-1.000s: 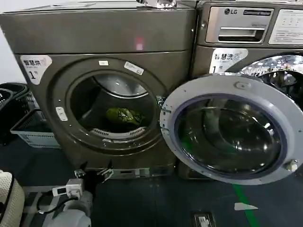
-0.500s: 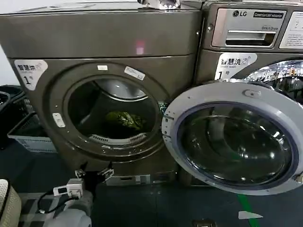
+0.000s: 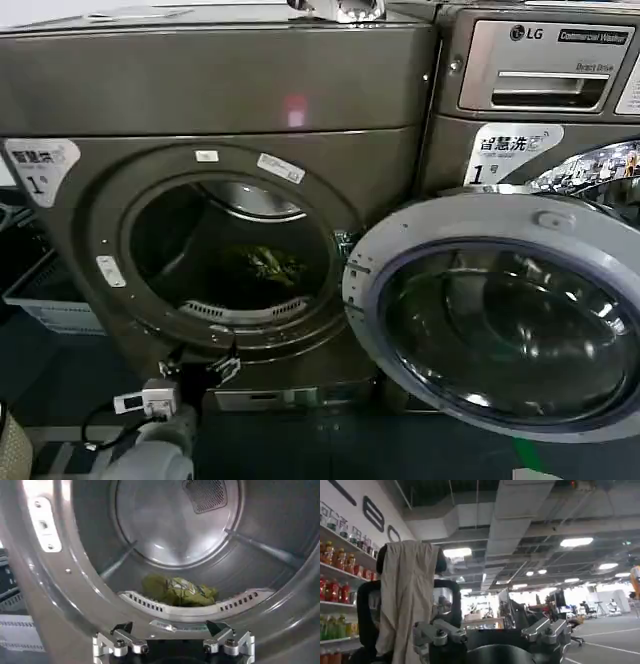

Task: Grasp the clothes from the dryer.

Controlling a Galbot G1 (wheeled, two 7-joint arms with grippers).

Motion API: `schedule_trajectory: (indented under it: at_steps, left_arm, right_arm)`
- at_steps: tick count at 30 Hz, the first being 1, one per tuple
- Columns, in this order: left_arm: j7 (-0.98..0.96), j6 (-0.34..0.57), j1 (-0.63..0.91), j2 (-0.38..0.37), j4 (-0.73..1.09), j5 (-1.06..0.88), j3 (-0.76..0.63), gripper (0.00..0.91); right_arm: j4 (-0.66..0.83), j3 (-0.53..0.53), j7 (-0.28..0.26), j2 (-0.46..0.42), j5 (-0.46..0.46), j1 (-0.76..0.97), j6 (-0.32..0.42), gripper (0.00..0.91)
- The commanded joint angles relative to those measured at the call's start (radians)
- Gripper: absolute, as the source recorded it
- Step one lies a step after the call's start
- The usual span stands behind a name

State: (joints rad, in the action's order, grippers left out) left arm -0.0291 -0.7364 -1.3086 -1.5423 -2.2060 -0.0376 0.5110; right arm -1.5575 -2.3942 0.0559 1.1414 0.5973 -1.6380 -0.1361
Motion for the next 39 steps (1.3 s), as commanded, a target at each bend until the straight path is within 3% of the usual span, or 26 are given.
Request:
schedule_trajectory:
  at_steps: [1, 39]
  left_arm:
    - [0.000, -0.049, 0.000, 0.000, 0.001, 0.002, 0.000, 0.907]
    - [-0.001, -0.049, 0.003, 0.001, 0.000, 0.002, 0.007, 0.907]
  right_arm:
    - [0.000, 0.000, 0.000, 0.000, -0.001, 0.001, -0.001, 0.907]
    - [-0.005, 0.016, 0.004, 0.012, -0.006, 0.000, 0.015, 0.907]
